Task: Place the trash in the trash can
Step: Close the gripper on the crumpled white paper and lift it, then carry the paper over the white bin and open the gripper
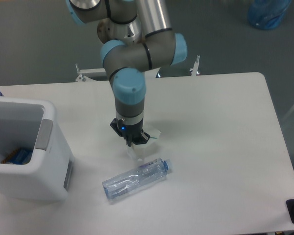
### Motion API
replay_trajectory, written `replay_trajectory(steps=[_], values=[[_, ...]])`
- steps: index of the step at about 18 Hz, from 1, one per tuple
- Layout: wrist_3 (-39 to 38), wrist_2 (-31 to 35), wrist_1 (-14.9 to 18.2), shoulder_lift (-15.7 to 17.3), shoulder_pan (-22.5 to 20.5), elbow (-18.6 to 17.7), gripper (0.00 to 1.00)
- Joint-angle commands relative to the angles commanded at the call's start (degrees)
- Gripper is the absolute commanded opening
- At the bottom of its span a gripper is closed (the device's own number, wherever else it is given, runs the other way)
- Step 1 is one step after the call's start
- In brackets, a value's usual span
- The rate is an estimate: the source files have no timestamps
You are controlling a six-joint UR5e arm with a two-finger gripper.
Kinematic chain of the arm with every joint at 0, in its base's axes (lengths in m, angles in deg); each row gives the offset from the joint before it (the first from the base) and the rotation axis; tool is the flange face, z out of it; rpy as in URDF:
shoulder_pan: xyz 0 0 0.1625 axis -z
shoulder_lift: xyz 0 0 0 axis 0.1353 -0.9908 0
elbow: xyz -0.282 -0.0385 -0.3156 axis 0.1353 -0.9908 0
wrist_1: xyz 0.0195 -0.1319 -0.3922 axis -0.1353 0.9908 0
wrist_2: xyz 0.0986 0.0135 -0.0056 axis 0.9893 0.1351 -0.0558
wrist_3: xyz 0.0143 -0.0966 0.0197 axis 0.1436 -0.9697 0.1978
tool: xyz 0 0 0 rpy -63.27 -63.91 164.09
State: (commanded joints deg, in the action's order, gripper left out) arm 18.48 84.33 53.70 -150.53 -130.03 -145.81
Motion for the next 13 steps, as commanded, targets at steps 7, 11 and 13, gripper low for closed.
replay_trajectory(steps=[7,11,13], values=[[-16.0,-17.6,-0.1,0.5,-2.7,12.0,0.00],[-25.9,-23.5,-0.1,0.6,-2.1,18.4,0.00],[-29.5,-24.7,-0.4,1.5,-1.8,19.8,0.00]])
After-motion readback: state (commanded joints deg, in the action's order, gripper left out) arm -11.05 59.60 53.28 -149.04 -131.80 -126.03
